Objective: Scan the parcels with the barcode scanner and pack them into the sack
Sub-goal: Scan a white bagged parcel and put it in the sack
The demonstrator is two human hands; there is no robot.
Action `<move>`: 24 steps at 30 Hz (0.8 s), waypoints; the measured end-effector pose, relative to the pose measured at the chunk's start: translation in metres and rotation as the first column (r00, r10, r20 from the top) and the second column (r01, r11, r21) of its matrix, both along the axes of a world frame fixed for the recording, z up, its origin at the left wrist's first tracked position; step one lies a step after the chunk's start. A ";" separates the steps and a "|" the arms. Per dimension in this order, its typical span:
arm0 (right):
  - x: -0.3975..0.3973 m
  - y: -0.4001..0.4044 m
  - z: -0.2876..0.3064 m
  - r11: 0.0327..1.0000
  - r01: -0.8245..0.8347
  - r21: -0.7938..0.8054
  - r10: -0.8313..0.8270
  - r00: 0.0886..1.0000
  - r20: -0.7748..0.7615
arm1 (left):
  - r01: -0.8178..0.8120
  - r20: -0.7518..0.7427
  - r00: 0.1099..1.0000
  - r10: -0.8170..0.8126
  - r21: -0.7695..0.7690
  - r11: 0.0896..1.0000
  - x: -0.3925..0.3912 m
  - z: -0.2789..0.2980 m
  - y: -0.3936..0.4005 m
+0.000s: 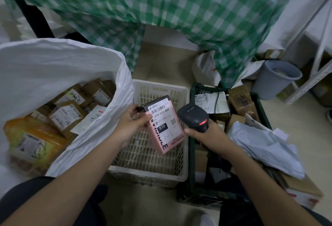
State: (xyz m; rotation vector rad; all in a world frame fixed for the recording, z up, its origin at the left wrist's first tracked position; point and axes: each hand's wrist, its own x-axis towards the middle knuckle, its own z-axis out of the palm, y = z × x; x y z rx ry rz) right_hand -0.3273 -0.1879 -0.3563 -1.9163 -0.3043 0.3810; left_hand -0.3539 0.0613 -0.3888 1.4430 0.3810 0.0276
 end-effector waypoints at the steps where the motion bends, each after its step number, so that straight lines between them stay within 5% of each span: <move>1: -0.002 -0.002 0.003 0.998 -0.054 -0.015 0.054 0.998 -0.016 | -0.004 0.002 1.000 0.004 -0.009 1.000 0.001 -0.002 -0.002; 9: -0.007 -0.015 0.005 0.961 -0.262 -0.084 0.248 0.957 -0.152 | 0.003 -0.009 1.000 -0.003 -0.003 1.000 0.011 -0.016 -0.010; 16: -0.001 -0.009 -0.007 0.995 -0.047 -0.090 0.049 0.999 0.024 | 0.056 -0.010 0.998 -0.057 -0.028 0.998 0.031 -0.014 -0.005; 24: 0.001 -0.010 -0.009 0.995 -0.020 -0.100 0.017 1.000 -0.024 | 0.040 -0.004 0.999 -0.040 -0.044 0.998 0.037 -0.028 -0.004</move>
